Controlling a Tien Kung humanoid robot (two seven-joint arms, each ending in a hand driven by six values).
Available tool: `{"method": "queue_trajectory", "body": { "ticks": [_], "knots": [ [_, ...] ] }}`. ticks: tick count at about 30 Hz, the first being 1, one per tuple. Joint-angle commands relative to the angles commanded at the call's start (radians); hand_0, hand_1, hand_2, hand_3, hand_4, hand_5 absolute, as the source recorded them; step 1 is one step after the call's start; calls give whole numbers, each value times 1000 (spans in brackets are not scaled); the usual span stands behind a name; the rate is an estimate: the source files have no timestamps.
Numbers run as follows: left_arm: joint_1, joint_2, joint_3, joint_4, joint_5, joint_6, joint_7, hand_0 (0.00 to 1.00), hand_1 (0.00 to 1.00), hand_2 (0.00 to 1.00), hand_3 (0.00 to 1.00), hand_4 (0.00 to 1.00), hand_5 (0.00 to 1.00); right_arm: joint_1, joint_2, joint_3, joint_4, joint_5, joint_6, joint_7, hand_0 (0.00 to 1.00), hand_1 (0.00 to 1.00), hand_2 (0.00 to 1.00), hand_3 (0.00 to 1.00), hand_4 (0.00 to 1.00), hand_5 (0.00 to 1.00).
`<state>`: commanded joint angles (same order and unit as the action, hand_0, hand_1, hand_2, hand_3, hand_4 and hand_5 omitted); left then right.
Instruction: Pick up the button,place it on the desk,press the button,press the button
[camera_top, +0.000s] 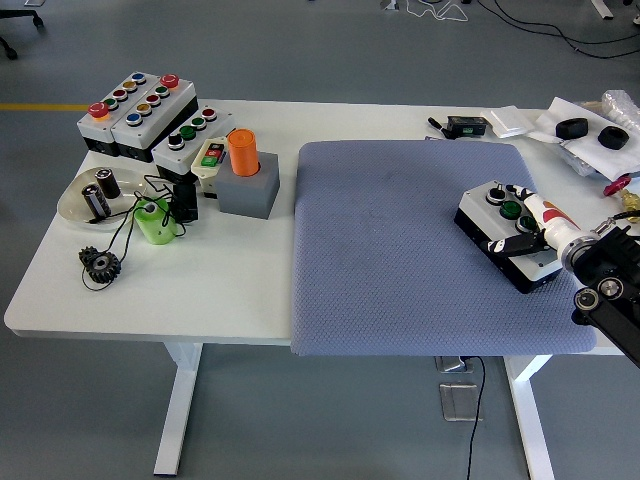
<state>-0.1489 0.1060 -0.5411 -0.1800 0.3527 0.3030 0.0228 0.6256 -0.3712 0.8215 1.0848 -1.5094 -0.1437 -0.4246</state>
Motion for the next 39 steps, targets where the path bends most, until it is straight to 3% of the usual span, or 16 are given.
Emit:
{"method": "queue_trajectory", "body": {
  "ticks": [3,4,9,10,11,15,16,21,22,27,28,31,33,34,37,39],
  "knots": [
    [0,0,1,0,-1,0,0,645,696,705,517,314,998,18,9,-22,-19,-20,-8,-30,957,889,964,998,897,173],
    [0,0,1,0,-1,0,0,645,696,705,517,315,998,22,10,-30,-25,-24,-15,-37,699,559,627,858,867,138],
    [1,-1,-5,0,4,1,1,645,696,705,517,315,998,38,17,-70,-47,-47,-45,-81,699,559,627,858,867,138],
    [1,-2,-5,0,4,1,1,645,696,705,517,315,998,39,17,-73,-50,-53,-42,-86,402,352,458,662,789,40],
    [1,-2,-5,0,4,2,2,645,696,705,517,315,998,40,16,-75,-56,-73,-25,-98,402,352,458,662,789,40],
    [0,-2,7,0,-12,2,-3,645,696,705,517,315,998,38,8,-70,-72,-86,-45,-109,402,352,458,662,789,40],
    [-1,-2,6,0,-11,2,-3,645,697,705,516,315,998,39,5,-71,-75,-81,-53,-109,224,249,392,541,736,2],
    [-2,-2,8,0,-14,2,-3,645,697,705,516,315,998,43,-7,-81,-71,-122,-99,-111,224,249,392,541,736,2],
    [-2,-2,8,0,-14,2,-3,646,696,705,515,317,998,44,-9,-83,-68,-135,-107,-110,15,66,258,371,667,2],
    [-2,-2,7,0,-14,2,-4,646,696,705,515,317,998,48,-32,-98,-41,-162,-180,-99,15,66,258,371,667,2],
    [-2,-3,7,0,-14,2,-5,646,697,704,515,317,998,49,-39,-100,-31,-150,-203,-86,2,2,173,294,525,97],
    [-3,-3,6,0,-14,2,-5,646,697,704,515,317,998,54,-57,-106,-1,-112,-251,-44,2,2,173,294,525,97],
    [-3,-3,8,0,-17,2,-6,646,697,704,515,317,998,58,-66,-110,14,-72,-253,14,2,2,173,294,525,97],
    [-4,-3,4,0,-13,3,-5,646,697,704,516,316,998,65,-73,-111,23,-61,-225,58,2,2,139,243,503,134],
    [-3,-4,6,0,-14,3,-4,646,697,704,516,316,998,86,-82,-126,28,-141,-166,179,2,2,139,243,503,134],
    [-2,-4,3,0,-10,3,-2,646,697,704,516,316,998,105,-88,-154,22,-160,-93,263,2,2,139,243,503,134]
  ]
}}
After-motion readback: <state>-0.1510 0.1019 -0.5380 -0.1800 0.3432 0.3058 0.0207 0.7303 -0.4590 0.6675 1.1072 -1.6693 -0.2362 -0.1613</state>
